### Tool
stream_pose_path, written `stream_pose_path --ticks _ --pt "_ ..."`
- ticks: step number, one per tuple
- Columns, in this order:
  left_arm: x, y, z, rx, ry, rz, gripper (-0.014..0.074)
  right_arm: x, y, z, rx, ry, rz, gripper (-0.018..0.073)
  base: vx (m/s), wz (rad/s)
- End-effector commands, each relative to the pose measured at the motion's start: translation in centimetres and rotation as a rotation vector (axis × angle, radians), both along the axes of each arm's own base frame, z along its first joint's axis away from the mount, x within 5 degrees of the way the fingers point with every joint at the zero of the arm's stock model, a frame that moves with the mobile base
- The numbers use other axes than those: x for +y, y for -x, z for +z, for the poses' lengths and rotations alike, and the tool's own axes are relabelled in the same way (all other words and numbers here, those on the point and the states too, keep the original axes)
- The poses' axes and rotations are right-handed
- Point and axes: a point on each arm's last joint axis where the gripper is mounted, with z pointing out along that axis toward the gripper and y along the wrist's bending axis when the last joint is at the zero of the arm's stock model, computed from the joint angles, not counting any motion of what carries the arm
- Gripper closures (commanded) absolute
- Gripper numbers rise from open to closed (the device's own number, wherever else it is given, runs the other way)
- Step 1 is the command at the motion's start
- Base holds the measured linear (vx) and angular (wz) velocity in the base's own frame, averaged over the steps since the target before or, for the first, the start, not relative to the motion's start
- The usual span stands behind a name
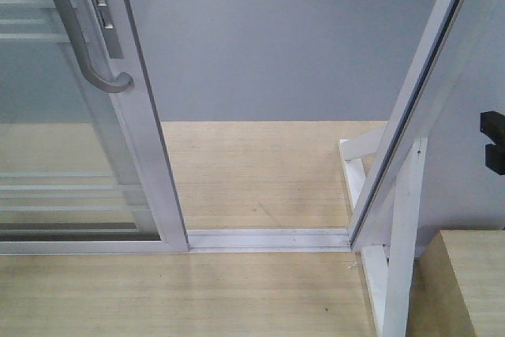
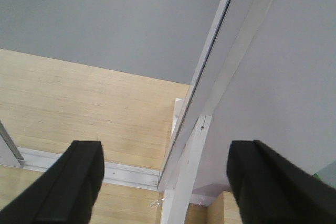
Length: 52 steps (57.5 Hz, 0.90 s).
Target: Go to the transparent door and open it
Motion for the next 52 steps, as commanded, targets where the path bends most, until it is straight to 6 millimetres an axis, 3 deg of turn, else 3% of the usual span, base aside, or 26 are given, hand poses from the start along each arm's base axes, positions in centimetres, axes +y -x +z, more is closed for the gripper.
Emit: stream_pose_path --ticks 1,52 --pt "0.0 0.14 0.88 -0.159 0.023 -0.003 0.0604 -0.02 -0.22 1.61 -0.103 0.002 0.004 0.0017 0.0 0.0" --pt "-0.01 0.13 0.64 -0.139 0.022 -0.004 0.0603 -0.04 0.01 1.54 -0.088 0.001 0.002 0.0017 0.0 0.0"
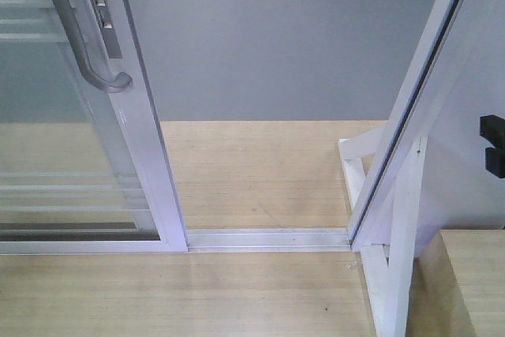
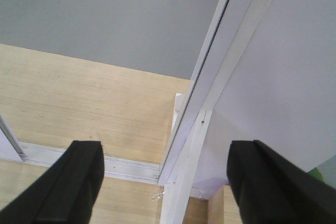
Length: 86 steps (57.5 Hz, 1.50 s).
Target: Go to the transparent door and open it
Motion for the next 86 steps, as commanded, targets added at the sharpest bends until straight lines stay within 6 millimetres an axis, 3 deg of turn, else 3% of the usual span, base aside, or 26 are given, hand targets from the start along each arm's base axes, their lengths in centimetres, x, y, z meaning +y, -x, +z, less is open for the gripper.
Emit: stream_pose_path --ticks 1,10,17,24,36,46,54,65,71,75,86 --pt "0.0 0.1 0.3 -0.081 0.019 -0.004 0.0603 0.0 0.0 1.8 -0.114 0.001 0.005 0.0017 0.0 0.0" --pt "0.0 0.1 0.3 -0.081 0.019 -0.004 0.0603 -0.1 1.7 2.8 -0.184 -0.013 0.004 0.0025 0.0 0.0" --pt "0.0 0.1 0.3 -0.081 0.019 -0.004 0.0603 -0.3 3.6 3.8 -0.265 -0.037 -0.007 0.009 0.0 0.0" --pt "0.0 0.1 0.3 -0.081 0.019 -0.004 0.0603 -0.4 5.1 3.2 -0.364 -0.063 -0.013 0.0234 0.0 0.0" --pt "0.0 0.1 0.3 -0.081 0.019 -0.004 0.0603 -0.2 6.9 -0.4 -0.57 -0.12 0.021 0.0569 0.0 0.0" --pt "0.0 0.1 0.3 -0.081 0.019 -0.004 0.0603 -0.2 8.2 -3.7 -0.663 -0.157 0.033 0.0567 0.0 0.0" --pt "0.0 0.1 0.3 -0.081 0.019 -0.004 0.0603 -0.6 8.8 -6.7 -0.653 -0.258 -0.061 0.0565 0.0 0.0" --pt "0.0 0.1 0.3 -0.081 0.019 -0.004 0.0603 -1.1 9.7 -9.2 -0.679 -0.223 -0.123 0.0566 0.0 0.0" --pt "0.0 0.1 0.3 -0.081 0.019 -0.004 0.0603 -1.0 9.8 -11.9 -0.658 -0.224 -0.124 0.0566 0.0 0.0" --pt "0.0 0.1 0.3 -0.081 0.019 -0.004 0.0603 -1.0 9.8 -12.4 -0.586 -0.23 -0.136 0.0566 0.0 0.0" --pt "0.0 0.1 0.2 -0.079 0.019 -0.004 0.0603 -1.0 9.8 -12.3 -0.6 -0.23 -0.134 0.0566 0.0 0.0"
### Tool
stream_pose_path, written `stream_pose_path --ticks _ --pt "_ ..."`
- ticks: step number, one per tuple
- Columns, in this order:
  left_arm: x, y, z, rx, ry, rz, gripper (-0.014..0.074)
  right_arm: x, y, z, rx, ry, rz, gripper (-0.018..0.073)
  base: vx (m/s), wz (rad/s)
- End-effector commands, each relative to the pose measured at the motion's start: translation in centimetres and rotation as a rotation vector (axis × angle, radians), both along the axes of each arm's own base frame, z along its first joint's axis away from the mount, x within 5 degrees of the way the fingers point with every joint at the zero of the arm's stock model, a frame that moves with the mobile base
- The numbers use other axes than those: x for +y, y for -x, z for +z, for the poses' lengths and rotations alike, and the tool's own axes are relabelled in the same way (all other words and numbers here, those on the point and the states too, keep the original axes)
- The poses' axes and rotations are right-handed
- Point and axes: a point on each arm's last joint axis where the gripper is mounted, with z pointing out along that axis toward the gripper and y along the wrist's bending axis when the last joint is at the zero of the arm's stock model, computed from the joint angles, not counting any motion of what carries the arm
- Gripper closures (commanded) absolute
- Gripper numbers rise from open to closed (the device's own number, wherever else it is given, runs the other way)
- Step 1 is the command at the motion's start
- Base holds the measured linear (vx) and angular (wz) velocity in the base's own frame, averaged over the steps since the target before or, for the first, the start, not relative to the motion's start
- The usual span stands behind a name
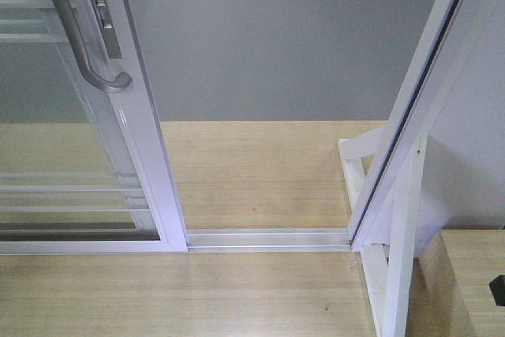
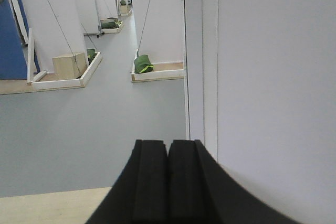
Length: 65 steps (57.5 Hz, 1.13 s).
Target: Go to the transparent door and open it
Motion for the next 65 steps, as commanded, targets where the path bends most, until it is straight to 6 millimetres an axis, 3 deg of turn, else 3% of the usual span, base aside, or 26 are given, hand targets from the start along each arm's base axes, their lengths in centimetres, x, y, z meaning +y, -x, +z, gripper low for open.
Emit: stream_pose_path --ticks 1,65 --pt "-0.01 0.12 0.31 -0.081 0.019 -0.004 0.0603 -0.01 0.09 0.77 -0.102 0.009 -0.004 0.0566 0.0 0.0" --pt "-0.01 0.12 0.32 -0.081 0.019 -0.004 0.0603 -0.01 0.08 0.75 -0.099 0.009 -0.004 0.0566 0.0 0.0"
